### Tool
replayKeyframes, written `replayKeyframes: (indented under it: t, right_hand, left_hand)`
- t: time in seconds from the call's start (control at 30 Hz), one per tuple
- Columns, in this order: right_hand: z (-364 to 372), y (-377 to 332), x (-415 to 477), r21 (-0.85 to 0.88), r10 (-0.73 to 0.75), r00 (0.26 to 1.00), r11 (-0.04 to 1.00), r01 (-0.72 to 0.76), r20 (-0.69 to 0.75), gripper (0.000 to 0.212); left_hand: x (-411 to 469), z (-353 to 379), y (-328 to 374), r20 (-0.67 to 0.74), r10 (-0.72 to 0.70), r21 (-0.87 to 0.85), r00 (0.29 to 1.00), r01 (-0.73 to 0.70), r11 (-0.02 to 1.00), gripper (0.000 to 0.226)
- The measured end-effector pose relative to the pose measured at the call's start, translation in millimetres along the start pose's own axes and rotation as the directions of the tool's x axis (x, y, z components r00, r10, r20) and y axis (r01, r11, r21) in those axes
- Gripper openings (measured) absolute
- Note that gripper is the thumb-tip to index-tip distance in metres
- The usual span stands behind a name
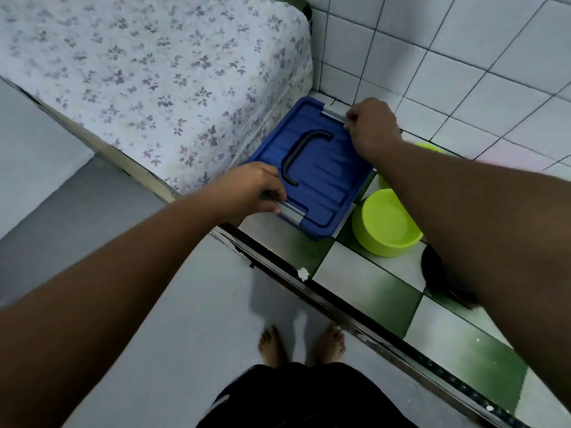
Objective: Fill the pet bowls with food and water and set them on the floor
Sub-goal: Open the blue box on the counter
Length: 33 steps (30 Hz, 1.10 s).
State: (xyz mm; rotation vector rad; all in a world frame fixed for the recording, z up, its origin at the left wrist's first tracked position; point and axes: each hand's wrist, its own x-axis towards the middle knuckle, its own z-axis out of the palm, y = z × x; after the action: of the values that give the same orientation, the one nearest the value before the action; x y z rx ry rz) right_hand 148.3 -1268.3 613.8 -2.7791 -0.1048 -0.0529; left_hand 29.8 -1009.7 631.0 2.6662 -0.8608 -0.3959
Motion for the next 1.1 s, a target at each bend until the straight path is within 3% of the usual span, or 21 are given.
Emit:
replayKeyframes:
  t: [0.2, 0.37, 0.7, 0.93, 1.1]
  right_hand:
    - [2.4, -3.1, 11.7, -0.175, -0.017, 0.999, 0.984, 0.024, 0.041, 0.026]
    - [4.6, -8.1, 9.7, -0.363, -0.112, 0.989, 0.921, 0.14, 0.099, 0.024]
    - [10.9, -8.4, 10.1, -0.477, -0.198, 0.97, 0.845, 0.242, 0.141, 0.039]
    - [10.0, -7.6, 10.3, -0.491, -0.198, 0.97, 0.837, 0.244, 0.144, 0.04]
    - [12.7, -4.8, 12.2, -0.476, -0.172, 0.975, 0.852, 0.217, 0.138, 0.047]
  left_hand:
    - [9.4, -3.9, -2.8, 0.097, 0.012, 0.01, 0.995, -0.013, 1.0, 0.023]
    - [17.7, -6.8, -6.1, 0.19, 0.007, 0.002, 0.982, -0.008, 1.0, 0.019]
    - [12.5, 5.5, -14.0, 0.22, 0.077, 0.066, 0.972, -0.094, 0.993, 0.021]
    - [-9.2, 17.7, -11.2, -0.029, 0.186, 0.168, 0.982, -0.179, 0.969, 0.019]
    - [-25.5, 30.0, -7.2, -0.262, 0.25, 0.311, 0.932, -0.164, 0.936, 0.019]
